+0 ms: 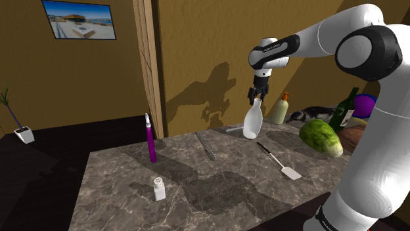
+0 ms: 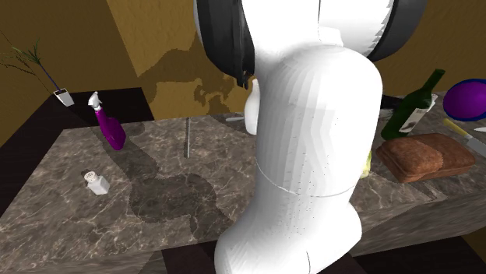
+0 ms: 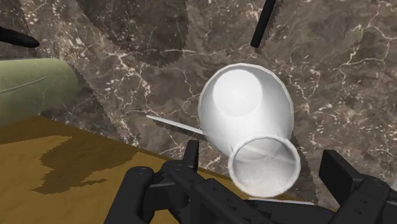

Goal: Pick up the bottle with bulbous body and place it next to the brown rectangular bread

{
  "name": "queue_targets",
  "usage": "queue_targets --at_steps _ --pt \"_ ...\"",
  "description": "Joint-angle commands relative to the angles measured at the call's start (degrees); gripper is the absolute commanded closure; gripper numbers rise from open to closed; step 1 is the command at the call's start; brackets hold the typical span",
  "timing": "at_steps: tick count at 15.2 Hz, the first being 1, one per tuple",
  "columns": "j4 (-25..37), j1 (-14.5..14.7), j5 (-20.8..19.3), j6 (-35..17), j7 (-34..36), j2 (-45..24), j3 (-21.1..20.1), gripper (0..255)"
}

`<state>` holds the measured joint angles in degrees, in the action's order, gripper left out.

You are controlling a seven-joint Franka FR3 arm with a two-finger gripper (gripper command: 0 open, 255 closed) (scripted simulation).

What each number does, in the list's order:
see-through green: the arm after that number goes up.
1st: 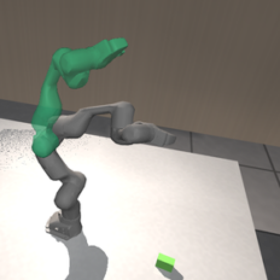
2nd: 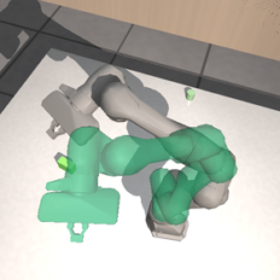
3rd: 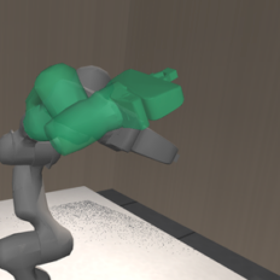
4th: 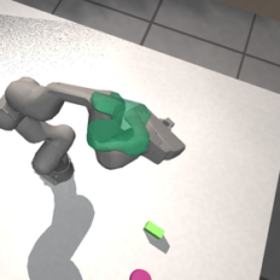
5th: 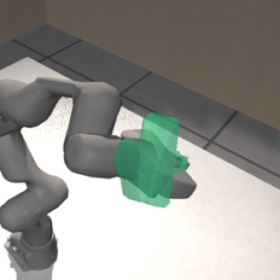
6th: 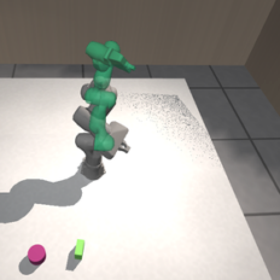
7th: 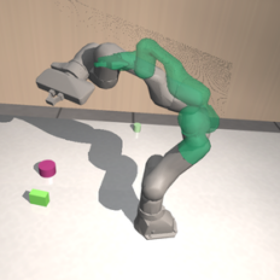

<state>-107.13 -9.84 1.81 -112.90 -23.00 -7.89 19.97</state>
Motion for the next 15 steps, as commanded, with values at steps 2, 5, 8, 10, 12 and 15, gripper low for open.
queue_targets --at_steps 2,5,8,10,12,15 --pt "-1.3 -0.1 0.2 -1.9 -0.2 -0.6 0.0 0" --pt "-1.3 -0.1 0.2 -1.9 -0.2 -0.6 0.0 0" --pt "-1.3 -0.1 0.2 -1.9 -0.2 -0.6 0.0 0" --pt "-1.3 -0.1 0.2 -1.9 -0.2 -0.6 0.0 255" --pt "-1.3 -0.1 0.2 -1.9 -0.2 -0.6 0.0 255" --pt "-1.3 -0.1 0.2 -1.8 -0.2 -0.6 0.0 255"
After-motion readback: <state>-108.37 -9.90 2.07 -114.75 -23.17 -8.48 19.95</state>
